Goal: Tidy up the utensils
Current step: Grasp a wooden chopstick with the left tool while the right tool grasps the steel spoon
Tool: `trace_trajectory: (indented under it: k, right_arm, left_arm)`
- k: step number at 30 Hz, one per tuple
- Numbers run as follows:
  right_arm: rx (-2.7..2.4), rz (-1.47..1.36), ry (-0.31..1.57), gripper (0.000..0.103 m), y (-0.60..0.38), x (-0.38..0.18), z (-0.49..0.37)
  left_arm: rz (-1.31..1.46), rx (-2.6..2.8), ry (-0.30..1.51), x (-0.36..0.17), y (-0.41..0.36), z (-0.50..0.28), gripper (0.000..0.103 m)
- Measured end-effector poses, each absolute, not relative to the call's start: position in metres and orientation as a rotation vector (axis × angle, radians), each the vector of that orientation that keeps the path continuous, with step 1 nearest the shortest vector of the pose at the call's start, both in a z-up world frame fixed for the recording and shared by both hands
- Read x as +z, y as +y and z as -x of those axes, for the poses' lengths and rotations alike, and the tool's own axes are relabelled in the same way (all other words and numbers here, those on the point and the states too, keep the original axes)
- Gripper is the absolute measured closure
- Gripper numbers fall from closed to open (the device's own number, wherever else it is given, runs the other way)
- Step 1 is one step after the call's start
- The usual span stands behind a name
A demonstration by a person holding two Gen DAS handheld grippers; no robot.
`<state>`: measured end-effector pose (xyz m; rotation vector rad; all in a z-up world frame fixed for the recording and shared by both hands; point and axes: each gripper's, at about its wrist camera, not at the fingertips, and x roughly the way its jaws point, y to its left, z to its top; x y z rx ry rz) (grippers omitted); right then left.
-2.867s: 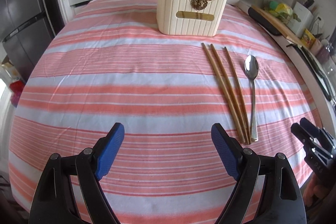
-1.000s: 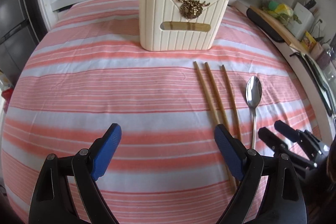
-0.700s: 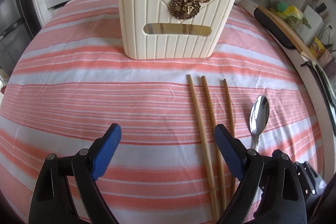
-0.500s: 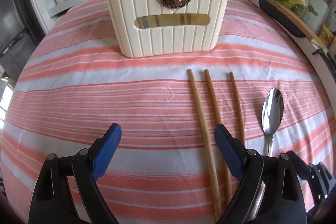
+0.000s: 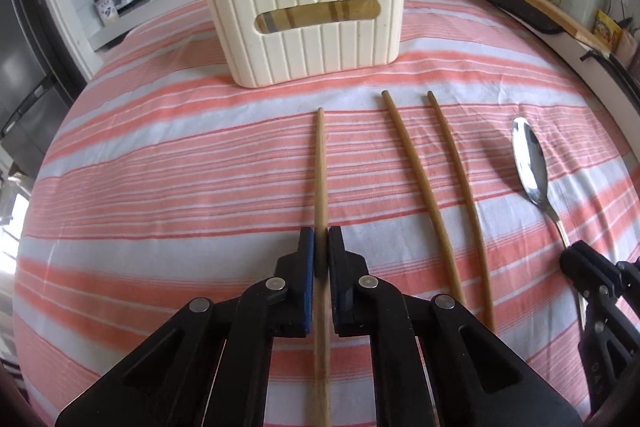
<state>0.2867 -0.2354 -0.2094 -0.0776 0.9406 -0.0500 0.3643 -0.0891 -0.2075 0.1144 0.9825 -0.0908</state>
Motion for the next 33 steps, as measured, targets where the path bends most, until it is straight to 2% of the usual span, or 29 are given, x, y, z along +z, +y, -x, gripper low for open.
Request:
trace_trajectory:
  k: [9, 11, 12, 13, 14, 15, 16, 20, 31, 33]
  right_arm:
    - [-0.074, 0.107, 0.964, 0.096, -0.253, -0.207, -0.259]
    - [-0.052, 0.093, 0.968, 0.094, -0.254, -0.206, -0.257]
    - [-0.034, 0.078, 0.972, 0.085, -0.256, -0.206, -0.257]
    - [-0.014, 0.059, 0.976, 0.077, -0.257, -0.205, -0.258]
    - [0.008, 0.033, 0.976, 0.062, -0.259, -0.203, -0.259]
    - [0.019, 0.007, 0.971, 0.056, -0.262, -0.200, -0.260]
    - [0.022, -0.015, 0.966, 0.056, -0.265, -0.197, -0.262]
    - [0.032, -0.113, 0.974, 0.056, -0.277, -0.190, -0.274]
    - [-0.030, 0.027, 1.036, 0.050, -0.252, -0.210, -0.338]
    - [-0.032, 0.047, 1.037, 0.053, -0.248, -0.212, -0.349]
  left_arm:
    - [0.026, -0.040, 1.015, -0.208, -0.003, -0.334, 0.097]
    - [0.072, -0.071, 1.029, -0.208, 0.010, -0.331, 0.093]
    - [0.090, -0.087, 1.037, -0.207, 0.016, -0.329, 0.089]
    - [0.104, -0.104, 1.044, -0.206, 0.020, -0.328, 0.075]
    - [0.113, -0.118, 1.047, -0.204, 0.023, -0.328, 0.058]
    - [0.119, -0.127, 1.042, -0.201, 0.026, -0.327, 0.052]
    - [0.122, -0.134, 1.034, -0.198, 0.029, -0.326, 0.045]
    - [0.119, -0.171, 1.045, -0.193, 0.033, -0.332, 0.037]
    - [-0.108, -0.134, 1.110, -0.210, 0.005, -0.377, 0.036]
    - [-0.101, -0.156, 1.108, -0.209, 0.001, -0.382, 0.049]
